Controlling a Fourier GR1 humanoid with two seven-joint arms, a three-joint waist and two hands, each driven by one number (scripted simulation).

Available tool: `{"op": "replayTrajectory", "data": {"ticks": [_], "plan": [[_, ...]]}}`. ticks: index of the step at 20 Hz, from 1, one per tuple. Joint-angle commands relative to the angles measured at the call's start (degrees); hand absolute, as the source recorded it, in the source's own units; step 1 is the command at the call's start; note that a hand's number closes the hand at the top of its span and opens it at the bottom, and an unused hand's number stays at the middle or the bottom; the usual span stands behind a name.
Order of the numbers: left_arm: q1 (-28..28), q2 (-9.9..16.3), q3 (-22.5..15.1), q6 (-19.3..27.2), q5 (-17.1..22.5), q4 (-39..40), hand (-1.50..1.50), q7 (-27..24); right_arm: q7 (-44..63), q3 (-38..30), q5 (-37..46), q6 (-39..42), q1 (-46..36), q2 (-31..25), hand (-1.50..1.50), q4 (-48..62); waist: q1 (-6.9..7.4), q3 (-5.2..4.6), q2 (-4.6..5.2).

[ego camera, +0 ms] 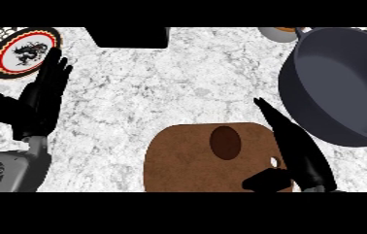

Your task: Pick the cupcake from the cutting board and place it in the pot

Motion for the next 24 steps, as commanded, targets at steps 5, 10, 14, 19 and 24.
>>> {"op": "replayTrajectory", "data": {"ticks": [5, 10, 14, 19, 24], "plan": [[4.0, -1.2, 3.3, -2.4, -0.4, -3.5, 0.0, 0.8, 9.9, 3.3, 3.5, 4.7, -7.1, 10.4, -1.5, 6.1, -0.6, 0.13, -0.1], [2.4, -4.1, 2.1, -2.0, -4.3, -1.5, 0.0, 0.6, 7.2, 6.3, 9.3, 0.9, -6.8, 15.6, -1.5, 13.2, -0.68, 0.14, -0.08], [1.3, -3.3, 3.7, -1.8, -4.4, -3.9, 0.0, 4.1, 10.6, 6.6, 11.9, 2.4, -4.7, 15.3, -1.5, 13.7, -0.75, 0.14, -0.1], [-1.2, -6.1, 5.4, -4.4, -5.6, 1.0, 0.0, 1.9, 6.6, 3.1, 12.3, 4.4, -3.8, 14.8, -1.5, 13.9, -1.0, 0.13, -0.06], [2.3, -5.8, 6.3, -5.8, -7.3, -5.4, 0.0, 5.2, 4.9, 2.3, 14.6, 3.3, -5.6, 18.4, -1.5, 18.4, -0.81, 0.14, -0.09]]}}
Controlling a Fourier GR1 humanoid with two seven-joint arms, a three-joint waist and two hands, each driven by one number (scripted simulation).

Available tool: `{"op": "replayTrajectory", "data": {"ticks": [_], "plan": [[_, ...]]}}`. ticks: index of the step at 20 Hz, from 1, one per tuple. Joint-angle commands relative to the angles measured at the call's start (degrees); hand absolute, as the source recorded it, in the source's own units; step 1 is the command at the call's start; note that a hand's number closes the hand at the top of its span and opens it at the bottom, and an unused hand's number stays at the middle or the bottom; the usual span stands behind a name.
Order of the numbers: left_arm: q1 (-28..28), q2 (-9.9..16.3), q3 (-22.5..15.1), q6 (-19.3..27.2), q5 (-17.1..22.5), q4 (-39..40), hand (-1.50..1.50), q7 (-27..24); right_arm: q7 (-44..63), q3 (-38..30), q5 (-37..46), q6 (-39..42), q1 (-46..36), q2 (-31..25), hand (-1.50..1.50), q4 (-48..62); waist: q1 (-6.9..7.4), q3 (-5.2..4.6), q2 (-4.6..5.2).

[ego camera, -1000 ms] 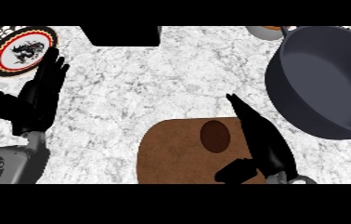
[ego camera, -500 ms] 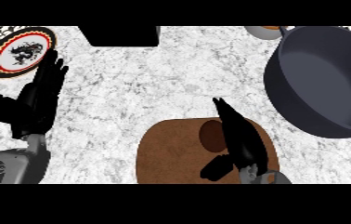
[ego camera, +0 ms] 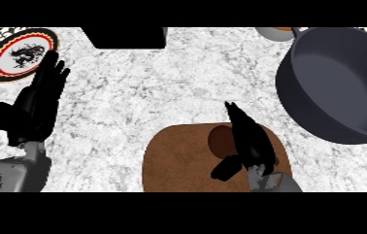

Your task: Pick the cupcake from the cutting board and place it in the pot

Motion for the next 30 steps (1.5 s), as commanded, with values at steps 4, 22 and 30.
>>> {"op": "replayTrajectory", "data": {"ticks": [4, 22, 30], "plan": [[0.3, -3.0, 1.7, -2.1, -1.8, 4.5, 0.0, -4.2, 1.4, -2.7, 2.5, 2.1, -3.3, 3.1, -1.5, 2.7, -0.05, -0.01, 0.01], [0.6, -2.7, 4.2, -3.8, -3.4, -5.6, 0.0, 4.7, -14.8, -1.7, 7.6, -4.5, -4.8, 3.4, 1.5, 20.1, 0.34, 0.01, 0.0], [-0.5, -3.9, 4.3, -3.9, -4.0, 1.8, 0.0, 0.2, -38.2, 20.2, 5.6, 9.8, 10.1, -11.0, 1.5, -1.5, -0.76, 0.02, -0.8]]}}
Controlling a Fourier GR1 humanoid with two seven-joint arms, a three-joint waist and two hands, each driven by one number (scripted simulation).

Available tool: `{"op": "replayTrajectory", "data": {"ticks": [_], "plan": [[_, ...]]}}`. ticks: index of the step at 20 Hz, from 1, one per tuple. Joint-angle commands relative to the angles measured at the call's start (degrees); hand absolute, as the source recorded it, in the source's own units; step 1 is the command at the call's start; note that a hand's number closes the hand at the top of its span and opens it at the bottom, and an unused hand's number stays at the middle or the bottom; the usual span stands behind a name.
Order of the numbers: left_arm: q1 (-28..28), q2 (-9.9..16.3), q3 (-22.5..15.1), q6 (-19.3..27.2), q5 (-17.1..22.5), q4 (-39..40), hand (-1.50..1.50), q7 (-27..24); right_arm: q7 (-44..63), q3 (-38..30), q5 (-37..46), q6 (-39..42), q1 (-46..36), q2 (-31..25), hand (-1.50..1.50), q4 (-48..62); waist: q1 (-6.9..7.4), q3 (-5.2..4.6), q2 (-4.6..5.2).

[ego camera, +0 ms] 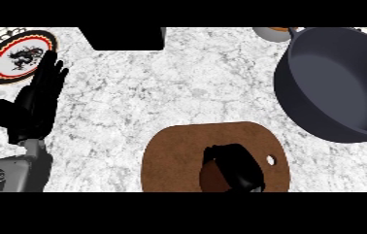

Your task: Pick the cupcake from the cutting board and place it in the pot

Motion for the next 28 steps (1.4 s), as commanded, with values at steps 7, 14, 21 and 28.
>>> {"op": "replayTrajectory", "data": {"ticks": [7, 14, 21, 28], "plan": [[-0.5, 1.4, 2.2, -0.6, 1.0, 0.0, 0.0, 0.8, -19.7, 9.2, 2.3, -4.5, 21.4, -27.3, 1.5, -29.4, -1.33, 0.06, 0.19], [4.6, -0.3, 0.8, -0.3, 0.0, -3.0, 0.0, -1.0, -21.5, -8.4, -9.7, -16.6, 27.8, -25.2, 1.5, -41.2, -1.16, 0.12, 0.06], [1.2, 0.2, 0.9, -0.4, 0.1, -2.4, 0.0, 1.0, -23.7, -25.8, -23.9, -21.7, 28.7, -22.5, 1.5, -46.5, -0.74, 0.16, 0.49], [0.5, 1.9, 3.3, -2.4, 2.2, -1.5, 0.0, 1.3, -23.9, -45.8, -40.0, -17.0, 23.5, -24.9, 1.5, -39.9, 0.1, 0.08, 0.56]]}}
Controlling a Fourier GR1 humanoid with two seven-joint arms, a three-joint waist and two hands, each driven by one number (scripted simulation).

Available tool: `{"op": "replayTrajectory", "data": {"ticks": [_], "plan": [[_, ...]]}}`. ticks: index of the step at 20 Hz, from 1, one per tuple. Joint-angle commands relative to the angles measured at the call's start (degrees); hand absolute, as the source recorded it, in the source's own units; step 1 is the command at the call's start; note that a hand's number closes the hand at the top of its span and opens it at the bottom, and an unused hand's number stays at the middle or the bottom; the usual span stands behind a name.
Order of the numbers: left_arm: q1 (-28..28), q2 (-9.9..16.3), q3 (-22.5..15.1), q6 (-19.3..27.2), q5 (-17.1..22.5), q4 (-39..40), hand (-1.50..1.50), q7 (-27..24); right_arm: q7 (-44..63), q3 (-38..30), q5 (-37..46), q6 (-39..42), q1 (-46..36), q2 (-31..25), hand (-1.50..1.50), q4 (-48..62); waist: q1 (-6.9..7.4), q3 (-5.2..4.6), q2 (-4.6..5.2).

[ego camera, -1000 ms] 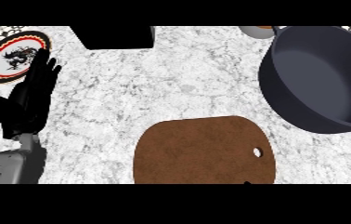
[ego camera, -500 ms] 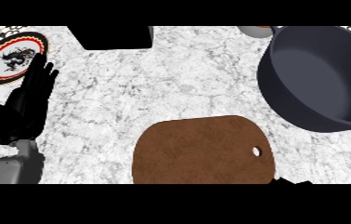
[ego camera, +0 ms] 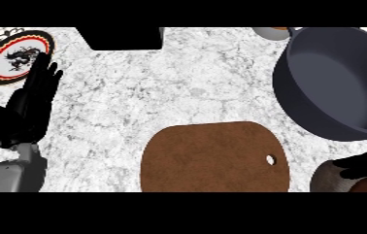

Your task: Pick the cupcake from the cutting board and place it in the pot

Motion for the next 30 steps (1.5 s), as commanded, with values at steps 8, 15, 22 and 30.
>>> {"op": "replayTrajectory", "data": {"ticks": [8, 15, 22, 30], "plan": [[-1.8, -4.6, -4.1, 3.1, -4.8, 1.2, 0.0, -1.7, 0.2, -17.2, -18.8, 10.2, -16.2, -3.8, 1.5, 20.7, 1.13, -0.03, 0.22], [-3.9, -2.2, -0.7, 0.3, -2.7, 5.9, 0.0, -2.9, -5.1, -16.8, -20.3, 12.1, -32.6, -3.7, 1.5, 44.0, 1.75, -0.03, 0.43], [-3.1, -1.8, -1.5, -0.6, -1.3, -0.2, 0.0, 1.2, -14.1, -11.6, 8.7, -7.2, -33.2, -4.3, 1.5, 55.8, 2.93, 0.05, 0.61], [0.5, -3.7, -2.7, -0.2, -2.7, -0.6, 0.0, -1.1, -24.2, -10.5, 10.7, -6.8, -51.7, -3.0, 1.5, 87.5, 3.05, 0.04, 0.61]]}}
